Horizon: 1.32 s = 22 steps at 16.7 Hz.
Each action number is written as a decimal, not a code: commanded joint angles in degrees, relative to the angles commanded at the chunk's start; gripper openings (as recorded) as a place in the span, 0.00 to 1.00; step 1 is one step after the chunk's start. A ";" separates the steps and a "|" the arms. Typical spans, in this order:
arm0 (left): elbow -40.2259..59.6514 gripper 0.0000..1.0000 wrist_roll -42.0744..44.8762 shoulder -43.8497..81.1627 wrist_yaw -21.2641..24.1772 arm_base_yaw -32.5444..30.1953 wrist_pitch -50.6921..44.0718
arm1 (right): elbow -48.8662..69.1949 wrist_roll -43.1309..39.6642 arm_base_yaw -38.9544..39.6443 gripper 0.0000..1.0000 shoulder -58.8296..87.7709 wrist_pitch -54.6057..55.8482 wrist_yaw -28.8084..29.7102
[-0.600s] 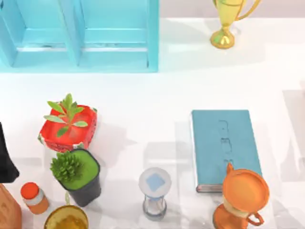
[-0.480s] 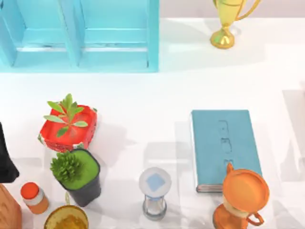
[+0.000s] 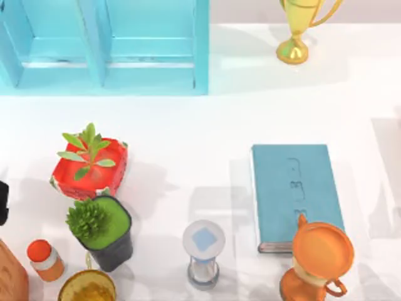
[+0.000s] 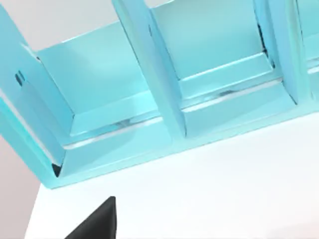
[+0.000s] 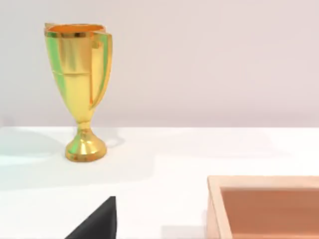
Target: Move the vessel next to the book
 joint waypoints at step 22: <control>78.13 1.00 102.45 93.17 1.31 31.41 -62.78 | 0.00 0.00 0.00 1.00 0.00 0.00 0.00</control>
